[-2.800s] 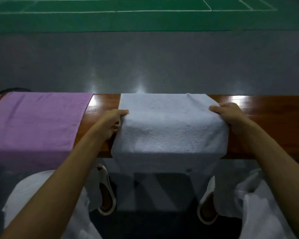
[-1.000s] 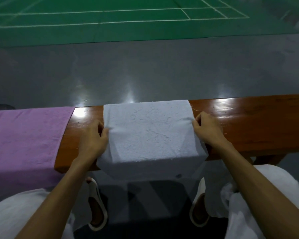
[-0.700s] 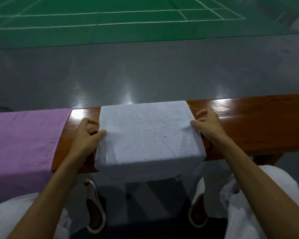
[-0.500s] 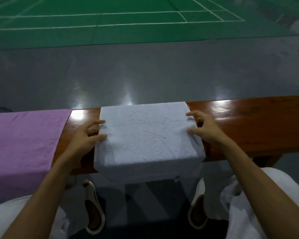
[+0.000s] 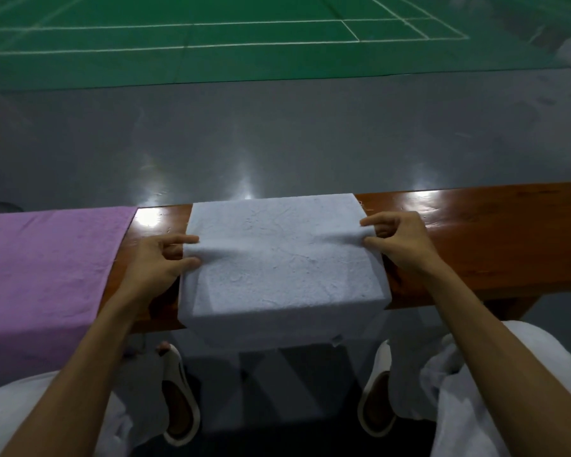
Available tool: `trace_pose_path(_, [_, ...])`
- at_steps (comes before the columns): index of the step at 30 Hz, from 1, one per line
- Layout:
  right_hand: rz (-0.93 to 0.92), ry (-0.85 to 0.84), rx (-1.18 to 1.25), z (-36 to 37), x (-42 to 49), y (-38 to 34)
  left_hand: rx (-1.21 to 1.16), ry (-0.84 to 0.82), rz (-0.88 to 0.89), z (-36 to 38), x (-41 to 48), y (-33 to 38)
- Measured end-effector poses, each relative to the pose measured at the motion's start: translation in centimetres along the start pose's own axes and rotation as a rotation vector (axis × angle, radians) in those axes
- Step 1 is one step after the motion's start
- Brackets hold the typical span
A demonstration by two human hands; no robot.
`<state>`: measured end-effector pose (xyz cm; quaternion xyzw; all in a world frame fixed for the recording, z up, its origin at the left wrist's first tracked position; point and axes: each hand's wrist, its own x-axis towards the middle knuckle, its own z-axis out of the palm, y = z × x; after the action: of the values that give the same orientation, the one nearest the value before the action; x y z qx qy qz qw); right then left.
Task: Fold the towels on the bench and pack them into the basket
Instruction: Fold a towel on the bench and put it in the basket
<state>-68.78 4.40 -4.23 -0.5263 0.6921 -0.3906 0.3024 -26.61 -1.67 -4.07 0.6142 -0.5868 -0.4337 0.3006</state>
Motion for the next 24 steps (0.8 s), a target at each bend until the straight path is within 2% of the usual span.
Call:
trace_pose_path(9, [-0.072,0.082,-0.001,-0.6,-0.8,-0.5,0.114,0.145,0.110,-0.4,-0.4,0.1])
trace_pose_path(14, [-0.138,0.103,-0.153,-0.7,-0.7,-0.7,0.204,0.253,0.188,-0.2,-1.1,0.8])
trace_pose_path(19, [-0.170,0.110,-0.295,-0.9,-0.6,-0.7,0.302,0.266,0.224,-0.5,-1.1,0.8])
trace_pose_path(22, [-0.175,0.161,-0.367,-1.1,-0.6,-1.0,0.219,0.221,0.187,-0.4,-1.1,1.1])
trace_pose_path(24, [-0.148,0.221,-0.408,-1.2,-0.5,-1.3,0.115,0.130,0.092,-0.4,-1.0,1.3])
